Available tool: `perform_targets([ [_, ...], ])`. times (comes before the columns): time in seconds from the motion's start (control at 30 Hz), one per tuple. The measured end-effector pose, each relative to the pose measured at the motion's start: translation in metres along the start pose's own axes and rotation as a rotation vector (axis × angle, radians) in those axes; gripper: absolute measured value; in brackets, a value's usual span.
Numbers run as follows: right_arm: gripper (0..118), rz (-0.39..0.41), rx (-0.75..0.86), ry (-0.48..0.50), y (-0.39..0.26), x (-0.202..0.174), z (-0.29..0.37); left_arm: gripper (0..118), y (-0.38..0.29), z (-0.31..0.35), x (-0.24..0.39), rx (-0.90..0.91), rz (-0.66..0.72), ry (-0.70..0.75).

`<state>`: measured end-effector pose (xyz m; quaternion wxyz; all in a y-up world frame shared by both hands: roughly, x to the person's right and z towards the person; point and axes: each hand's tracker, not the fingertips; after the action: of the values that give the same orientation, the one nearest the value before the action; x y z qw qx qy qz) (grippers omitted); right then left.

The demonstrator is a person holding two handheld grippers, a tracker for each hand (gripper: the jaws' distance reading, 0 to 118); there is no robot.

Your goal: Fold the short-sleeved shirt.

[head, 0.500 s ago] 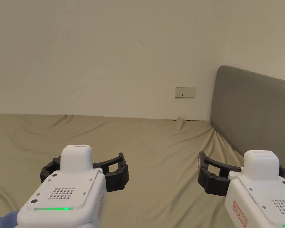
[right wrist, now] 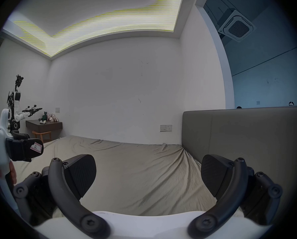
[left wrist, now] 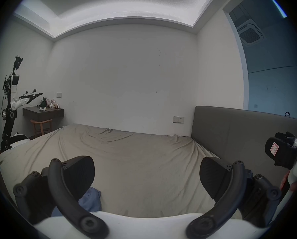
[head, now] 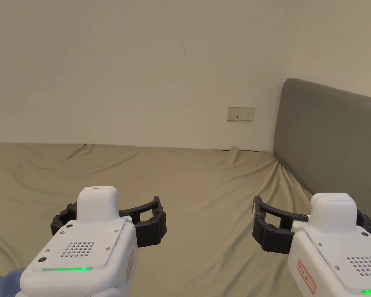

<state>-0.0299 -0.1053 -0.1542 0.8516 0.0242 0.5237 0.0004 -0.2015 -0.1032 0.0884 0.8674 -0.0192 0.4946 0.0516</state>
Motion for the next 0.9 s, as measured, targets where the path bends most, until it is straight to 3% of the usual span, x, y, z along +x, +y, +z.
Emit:
perform_targets([
  [0.9,118,-0.015,0.012,-0.017,0.0009,0.0017,0.0071,118,-0.0017,0.0049,0.0057,0.032,-0.054,-0.012],
])
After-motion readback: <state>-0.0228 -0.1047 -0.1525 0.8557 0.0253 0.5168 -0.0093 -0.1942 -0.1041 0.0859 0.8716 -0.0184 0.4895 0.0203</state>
